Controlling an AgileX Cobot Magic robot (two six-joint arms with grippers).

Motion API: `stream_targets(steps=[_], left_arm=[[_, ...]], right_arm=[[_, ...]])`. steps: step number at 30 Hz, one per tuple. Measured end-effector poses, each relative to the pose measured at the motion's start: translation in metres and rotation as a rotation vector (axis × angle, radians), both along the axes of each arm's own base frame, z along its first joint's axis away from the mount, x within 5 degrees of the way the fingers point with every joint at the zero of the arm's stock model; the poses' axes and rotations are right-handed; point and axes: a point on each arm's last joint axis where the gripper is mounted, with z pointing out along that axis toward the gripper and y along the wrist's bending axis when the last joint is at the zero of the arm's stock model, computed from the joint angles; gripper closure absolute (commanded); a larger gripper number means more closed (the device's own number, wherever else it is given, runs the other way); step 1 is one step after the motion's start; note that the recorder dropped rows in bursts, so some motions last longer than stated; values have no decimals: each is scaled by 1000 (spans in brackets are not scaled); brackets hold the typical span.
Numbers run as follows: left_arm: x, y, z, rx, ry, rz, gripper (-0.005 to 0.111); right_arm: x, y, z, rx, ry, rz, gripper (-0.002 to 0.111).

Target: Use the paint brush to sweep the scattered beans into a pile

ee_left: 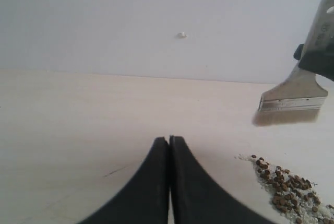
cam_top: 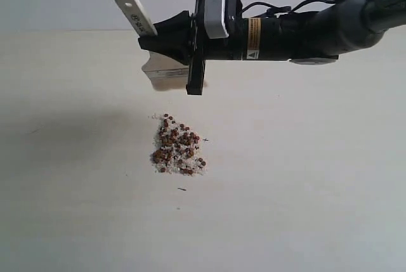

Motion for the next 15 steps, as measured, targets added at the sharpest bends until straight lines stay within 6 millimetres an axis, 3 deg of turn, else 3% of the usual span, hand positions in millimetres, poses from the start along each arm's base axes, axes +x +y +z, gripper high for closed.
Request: stream_targets(steps=[9,15], left_arm=[[0,0,0,0,0,0,107],[0,0,0,0,0,0,107]], right_arm=[[17,7,-32,-33,-20,27,108],[30,12,-69,-43,-38,25,108]])
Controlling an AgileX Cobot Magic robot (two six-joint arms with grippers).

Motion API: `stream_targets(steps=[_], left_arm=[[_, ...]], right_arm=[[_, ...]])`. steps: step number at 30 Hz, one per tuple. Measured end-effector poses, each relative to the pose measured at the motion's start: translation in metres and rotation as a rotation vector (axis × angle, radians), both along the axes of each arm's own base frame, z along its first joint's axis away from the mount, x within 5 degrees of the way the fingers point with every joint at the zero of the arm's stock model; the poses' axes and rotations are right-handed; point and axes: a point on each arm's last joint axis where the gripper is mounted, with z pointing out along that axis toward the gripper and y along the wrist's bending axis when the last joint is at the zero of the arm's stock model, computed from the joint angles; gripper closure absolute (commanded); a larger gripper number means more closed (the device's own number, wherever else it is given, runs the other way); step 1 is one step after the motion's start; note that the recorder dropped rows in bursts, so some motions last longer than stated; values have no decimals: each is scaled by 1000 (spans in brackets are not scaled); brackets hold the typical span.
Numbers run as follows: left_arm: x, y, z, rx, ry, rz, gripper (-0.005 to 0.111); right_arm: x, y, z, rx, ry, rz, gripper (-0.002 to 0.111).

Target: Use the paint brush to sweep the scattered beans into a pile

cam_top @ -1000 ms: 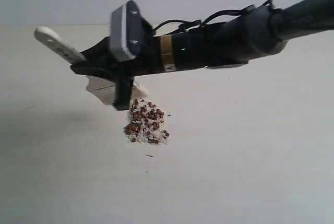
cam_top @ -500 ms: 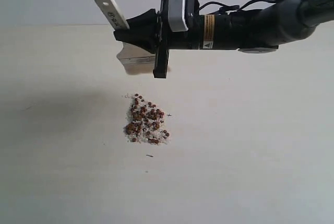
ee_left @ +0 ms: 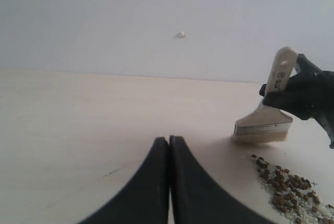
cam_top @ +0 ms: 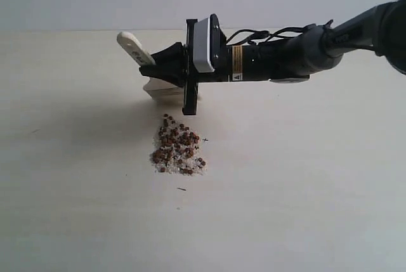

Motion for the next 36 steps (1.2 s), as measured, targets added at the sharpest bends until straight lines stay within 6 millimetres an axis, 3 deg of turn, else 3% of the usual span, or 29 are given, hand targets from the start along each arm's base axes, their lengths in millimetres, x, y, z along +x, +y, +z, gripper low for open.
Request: stream_targets(steps=[3,12,28,36], left_arm=[[0,0,0,0,0,0,107],[0,0,0,0,0,0,107],[0,0,0,0,0,0,107],[0,0,0,0,0,0,107]], right_arm=[[2,1,-15,2,41,6,108],[-5,2,-15,-25,224,75,108],[-12,0,13,-133,299,139,108],[-5,1,22,-58,170,88,108]])
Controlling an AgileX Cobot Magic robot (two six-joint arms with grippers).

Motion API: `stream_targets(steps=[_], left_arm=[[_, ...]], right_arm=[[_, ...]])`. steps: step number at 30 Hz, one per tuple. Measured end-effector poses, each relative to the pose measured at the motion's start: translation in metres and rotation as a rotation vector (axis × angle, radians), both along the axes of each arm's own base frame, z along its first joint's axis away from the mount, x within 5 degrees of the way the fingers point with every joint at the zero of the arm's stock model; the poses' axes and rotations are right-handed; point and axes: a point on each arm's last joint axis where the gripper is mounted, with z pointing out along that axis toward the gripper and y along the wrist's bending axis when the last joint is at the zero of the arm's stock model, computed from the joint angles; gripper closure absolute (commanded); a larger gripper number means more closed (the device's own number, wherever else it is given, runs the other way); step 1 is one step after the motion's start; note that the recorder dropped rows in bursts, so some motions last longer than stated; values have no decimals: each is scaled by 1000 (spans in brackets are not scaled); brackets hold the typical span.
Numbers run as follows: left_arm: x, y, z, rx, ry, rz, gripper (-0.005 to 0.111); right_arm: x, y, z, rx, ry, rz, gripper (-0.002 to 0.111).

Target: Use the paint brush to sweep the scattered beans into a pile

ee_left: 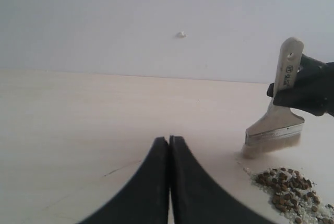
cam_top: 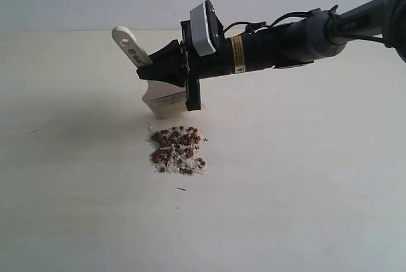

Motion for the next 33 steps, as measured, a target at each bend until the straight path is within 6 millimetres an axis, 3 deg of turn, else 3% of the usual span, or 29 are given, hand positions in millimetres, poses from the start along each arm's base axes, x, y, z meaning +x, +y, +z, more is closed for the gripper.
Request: stream_targets(steps=[7,15,26,33], left_arm=[[0,0,0,0,0,0,107],[0,0,0,0,0,0,107],[0,0,0,0,0,0,107],[0,0,0,0,0,0,107]], right_arm=[[-3,10,-1,30,-127,12,108],[-13,26,-25,24,-105,39,108],[-26,22,-5,-116,-46,176,108],[-27,21,12,-112,-58,175,108]])
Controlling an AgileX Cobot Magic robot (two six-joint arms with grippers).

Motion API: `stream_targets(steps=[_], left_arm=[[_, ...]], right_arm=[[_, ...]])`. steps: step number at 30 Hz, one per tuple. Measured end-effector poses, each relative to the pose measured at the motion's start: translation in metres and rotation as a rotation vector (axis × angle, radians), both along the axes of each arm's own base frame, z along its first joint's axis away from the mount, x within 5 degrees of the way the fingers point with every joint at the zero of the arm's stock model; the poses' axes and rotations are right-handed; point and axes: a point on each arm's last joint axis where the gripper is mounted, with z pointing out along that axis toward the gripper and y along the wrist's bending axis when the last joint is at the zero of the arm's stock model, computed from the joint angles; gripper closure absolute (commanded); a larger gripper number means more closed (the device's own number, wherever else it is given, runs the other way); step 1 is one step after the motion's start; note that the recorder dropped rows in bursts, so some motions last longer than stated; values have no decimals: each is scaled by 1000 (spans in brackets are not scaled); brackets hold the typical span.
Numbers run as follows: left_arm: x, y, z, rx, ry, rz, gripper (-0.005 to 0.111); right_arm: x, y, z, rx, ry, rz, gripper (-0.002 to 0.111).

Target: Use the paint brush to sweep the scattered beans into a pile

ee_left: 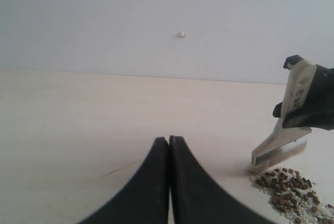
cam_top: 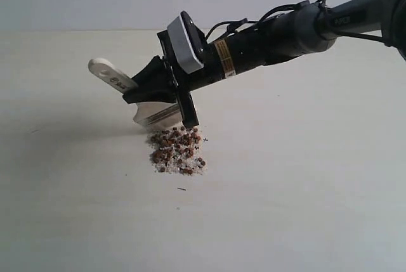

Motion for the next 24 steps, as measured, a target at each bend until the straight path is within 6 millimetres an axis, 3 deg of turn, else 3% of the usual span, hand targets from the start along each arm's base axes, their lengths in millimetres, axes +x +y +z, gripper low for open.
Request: stream_targets(steps=[6,10,14,24], left_arm=[[0,0,0,0,0,0,107],[0,0,0,0,0,0,107],[0,0,0,0,0,0,107],[0,0,0,0,0,0,107]], right_arm=[[3,1,21,62,-16,-44,108],[10,1,24,20,-60,-131,108],[14,1,18,29,-67,-160,108],[25,-4,-21,82,-73,-206,108]])
